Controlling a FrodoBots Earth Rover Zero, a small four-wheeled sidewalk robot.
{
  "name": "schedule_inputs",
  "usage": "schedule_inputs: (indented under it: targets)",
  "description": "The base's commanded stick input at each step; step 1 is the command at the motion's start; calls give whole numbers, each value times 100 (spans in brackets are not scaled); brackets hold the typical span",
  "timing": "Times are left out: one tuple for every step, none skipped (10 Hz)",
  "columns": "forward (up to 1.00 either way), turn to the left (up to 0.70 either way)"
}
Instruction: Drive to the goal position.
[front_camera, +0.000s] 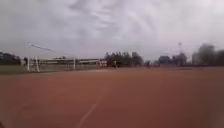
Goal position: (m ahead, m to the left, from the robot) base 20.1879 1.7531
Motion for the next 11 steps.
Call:
schedule_inputs:
  targets:
    - [46, 0]
    - [46, 0]
    - [46, 0]
    - [46, 0]
    - [46, 0]
    - [46, 0]
    - [46, 0]
    - [46, 0]
    - [46, 0]
    - [46, 0]
    - [46, 0]
